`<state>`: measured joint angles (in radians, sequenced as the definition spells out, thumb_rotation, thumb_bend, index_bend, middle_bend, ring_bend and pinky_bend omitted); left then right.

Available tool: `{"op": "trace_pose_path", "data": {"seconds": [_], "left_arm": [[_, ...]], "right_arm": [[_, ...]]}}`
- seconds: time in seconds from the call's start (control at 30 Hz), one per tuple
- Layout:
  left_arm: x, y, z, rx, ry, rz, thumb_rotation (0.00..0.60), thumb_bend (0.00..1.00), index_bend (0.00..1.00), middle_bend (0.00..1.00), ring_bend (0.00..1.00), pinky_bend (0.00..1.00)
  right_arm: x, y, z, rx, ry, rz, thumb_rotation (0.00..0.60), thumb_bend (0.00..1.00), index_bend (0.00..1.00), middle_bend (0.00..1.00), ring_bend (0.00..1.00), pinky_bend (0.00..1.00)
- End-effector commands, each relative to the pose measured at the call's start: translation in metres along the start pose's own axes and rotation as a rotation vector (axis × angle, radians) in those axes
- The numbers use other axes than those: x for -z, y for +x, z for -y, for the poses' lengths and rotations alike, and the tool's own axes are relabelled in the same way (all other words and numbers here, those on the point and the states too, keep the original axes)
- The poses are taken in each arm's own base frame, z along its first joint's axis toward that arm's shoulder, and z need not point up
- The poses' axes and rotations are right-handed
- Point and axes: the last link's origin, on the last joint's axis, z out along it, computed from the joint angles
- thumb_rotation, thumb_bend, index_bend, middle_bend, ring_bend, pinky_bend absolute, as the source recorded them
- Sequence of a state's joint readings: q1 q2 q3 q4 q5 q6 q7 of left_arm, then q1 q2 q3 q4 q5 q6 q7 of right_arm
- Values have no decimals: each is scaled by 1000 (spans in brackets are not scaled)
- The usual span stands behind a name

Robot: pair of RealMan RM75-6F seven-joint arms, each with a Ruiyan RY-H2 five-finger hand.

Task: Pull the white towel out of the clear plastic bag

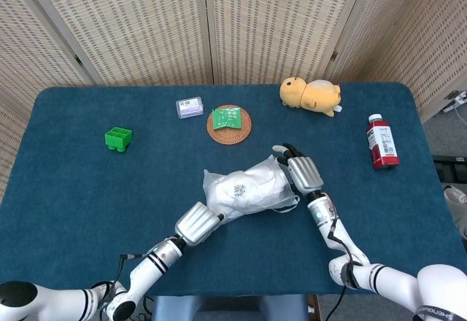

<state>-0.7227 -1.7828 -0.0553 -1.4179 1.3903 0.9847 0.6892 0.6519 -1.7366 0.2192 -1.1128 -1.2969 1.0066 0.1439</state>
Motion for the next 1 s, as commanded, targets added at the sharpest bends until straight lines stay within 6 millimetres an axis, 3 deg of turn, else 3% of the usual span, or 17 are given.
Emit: {"op": "trace_pose_path", "data": {"seconds": [0.03, 1.0], "left_arm": [[0, 0, 0, 3, 3, 5, 600, 282, 423, 997, 880, 970], [-10, -9, -4, -13, 24, -29, 600, 282, 489, 1000, 895, 978]], "right_arm": [[0, 0, 0, 0, 0, 0, 600, 603, 754, 188, 69, 263], [0, -3, 1, -7, 3, 8, 600, 603, 754, 194, 69, 263]]}}
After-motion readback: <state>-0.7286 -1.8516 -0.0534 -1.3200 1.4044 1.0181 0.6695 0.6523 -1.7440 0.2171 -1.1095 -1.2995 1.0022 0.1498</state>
